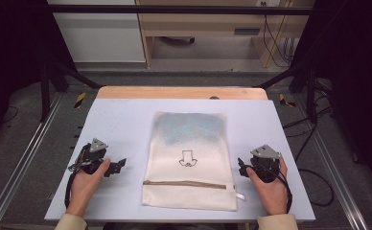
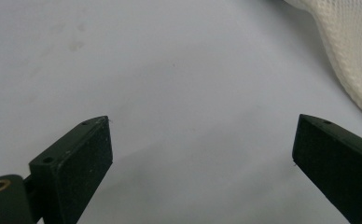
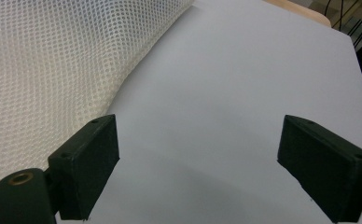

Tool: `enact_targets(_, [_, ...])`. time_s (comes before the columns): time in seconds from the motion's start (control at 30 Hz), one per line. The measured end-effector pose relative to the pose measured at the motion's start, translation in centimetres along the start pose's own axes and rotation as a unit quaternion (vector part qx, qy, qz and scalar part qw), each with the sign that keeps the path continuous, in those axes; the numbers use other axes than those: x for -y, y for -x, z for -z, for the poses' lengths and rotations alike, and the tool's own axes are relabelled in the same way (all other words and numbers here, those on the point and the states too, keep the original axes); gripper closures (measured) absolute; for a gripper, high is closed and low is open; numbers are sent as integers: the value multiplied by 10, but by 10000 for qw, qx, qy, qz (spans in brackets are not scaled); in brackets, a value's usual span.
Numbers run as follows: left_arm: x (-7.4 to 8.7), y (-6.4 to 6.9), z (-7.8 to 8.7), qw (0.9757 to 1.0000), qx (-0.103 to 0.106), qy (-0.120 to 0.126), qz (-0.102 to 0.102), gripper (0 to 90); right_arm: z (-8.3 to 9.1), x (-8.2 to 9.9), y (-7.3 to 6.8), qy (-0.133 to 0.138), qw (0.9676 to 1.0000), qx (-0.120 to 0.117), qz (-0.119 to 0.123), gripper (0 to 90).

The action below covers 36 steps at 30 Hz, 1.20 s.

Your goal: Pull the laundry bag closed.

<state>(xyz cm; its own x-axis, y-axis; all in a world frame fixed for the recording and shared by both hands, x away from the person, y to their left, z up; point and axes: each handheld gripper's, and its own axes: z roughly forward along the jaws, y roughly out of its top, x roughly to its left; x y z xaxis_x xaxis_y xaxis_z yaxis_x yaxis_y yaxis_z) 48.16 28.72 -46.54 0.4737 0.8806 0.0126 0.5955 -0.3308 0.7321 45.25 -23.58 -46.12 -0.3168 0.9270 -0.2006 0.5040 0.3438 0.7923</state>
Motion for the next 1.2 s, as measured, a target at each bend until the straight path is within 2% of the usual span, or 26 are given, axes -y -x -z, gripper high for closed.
enact_targets(0.07, [2, 6, 10, 9999, 96, -31, 45, 52, -1, 0, -1, -68, 10000, -32, 15, 147])
enact_targets(0.23, [5, 14, 22, 9994, 136, -206, -228, 52, -2, -1, -11, -297, 9991, -81, 279, 144])
enact_targets(0.33, [8, 14, 26, 9997, 95, -146, -167, 51, -1, -3, -20, -374, 9982, -163, 438, 122])
enact_targets(0.37, [9, 15, 28, 9997, 101, -148, -154, 51, 1, -3, -22, -326, 9981, -192, 478, 122])
enact_targets(0.43, [13, 17, 32, 9997, 107, -128, -168, 51, 4, -3, -25, -326, 9977, -295, 515, 113])
enact_targets(0.57, [17, 21, 41, 9994, 78, -69, -334, 49, 9, -5, -31, -412, 9964, -517, 529, 129])
enact_targets(0.73, [23, 21, 43, 9994, 69, -149, -306, 50, 14, -12, -36, -439, 9953, -632, 580, 160])
enact_targets(0.8, [24, 22, 42, 9993, 77, -183, -320, 52, 17, -21, -41, -477, 9934, -799, 671, 201])
enact_targets(0.9, [23, 23, 38, 9991, 58, -214, -364, 52, 20, -31, -51, -551, 9890, -1070, 855, 249])
enact_targets(0.93, [23, 23, 38, 9991, 58, -214, -364, 52, 20, -31, -51, -551, 9890, -1070, 855, 249])
enact_targets(0.97, [23, 25, 36, 9990, 70, -263, -368, 52, 19, -39, -61, -667, 9845, -1203, 1088, 281])
enact_targets(1.03, [23, 25, 35, 9989, 55, -276, -366, 52, 18, -49, -73, -742, 9794, -1391, 1265, 328])
enact_targets(1.2, [23, 25, 30, 9986, 7, -331, -410, 52, 15, -75, -101, -808, 9621, -1862, 1821, 409])
